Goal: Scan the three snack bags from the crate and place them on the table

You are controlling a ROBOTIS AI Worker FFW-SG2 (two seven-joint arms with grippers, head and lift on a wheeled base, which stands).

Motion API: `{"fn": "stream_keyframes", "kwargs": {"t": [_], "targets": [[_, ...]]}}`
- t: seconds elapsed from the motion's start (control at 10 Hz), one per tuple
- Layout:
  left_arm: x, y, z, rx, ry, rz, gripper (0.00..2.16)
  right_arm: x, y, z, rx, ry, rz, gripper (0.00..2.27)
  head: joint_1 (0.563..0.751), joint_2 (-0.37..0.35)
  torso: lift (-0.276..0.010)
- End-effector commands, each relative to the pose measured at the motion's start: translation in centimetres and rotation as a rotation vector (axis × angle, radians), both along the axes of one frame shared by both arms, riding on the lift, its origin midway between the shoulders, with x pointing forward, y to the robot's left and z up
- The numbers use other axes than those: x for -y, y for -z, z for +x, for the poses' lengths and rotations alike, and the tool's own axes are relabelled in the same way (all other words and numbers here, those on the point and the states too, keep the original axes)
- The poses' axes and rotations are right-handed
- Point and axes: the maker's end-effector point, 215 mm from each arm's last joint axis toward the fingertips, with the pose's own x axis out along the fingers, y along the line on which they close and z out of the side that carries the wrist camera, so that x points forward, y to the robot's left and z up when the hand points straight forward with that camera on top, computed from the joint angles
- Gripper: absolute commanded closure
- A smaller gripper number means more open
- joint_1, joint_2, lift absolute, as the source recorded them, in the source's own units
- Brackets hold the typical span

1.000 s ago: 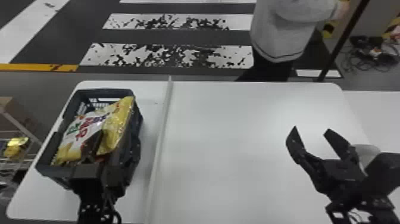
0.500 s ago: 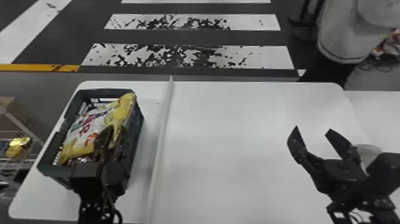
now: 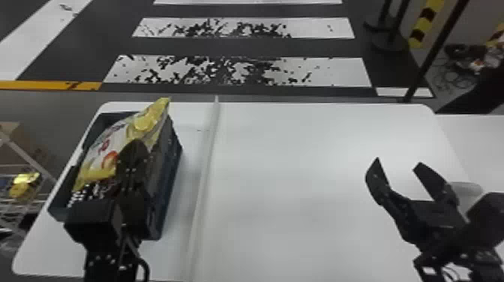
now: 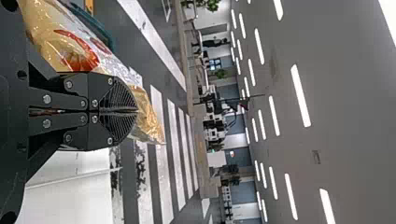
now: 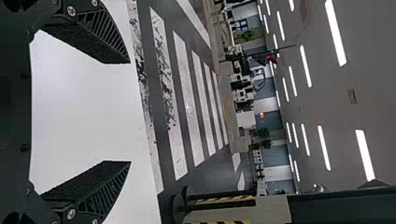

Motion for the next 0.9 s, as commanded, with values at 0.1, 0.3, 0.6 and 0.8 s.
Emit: {"fn": "stream_keyframes", "kwargs": {"t": [0.1,0.3,0.6,0.8], "targets": [[0.1,-2.6,-0.4,-0.057,-0.017,-0.002,1.9,0.6,-0.3,0.0,0.006,0.026,0.008,0.12,0.695,0.037,-0.062],[1.3,-7.4,-1.0,0.008,0.004,-0.019,1.9,1.5,-1.0,0.1,0.027,0.063,0.005,0.12,0.695,0.025,-0.062],[7.0,-10.8,-1.2,0.042,0.135,-0.119,1.9,1.5,-1.5,0.3,0.039,0.063,0.004,0.12,0.695,-0.029,-0.062],[10.1,-11.4,-0.9,0.042,0.277,-0.315,1.9,2.0,-1.6,0.0,0.045,0.071,0.0,0.12,0.695,-0.091,-0.062]]}}
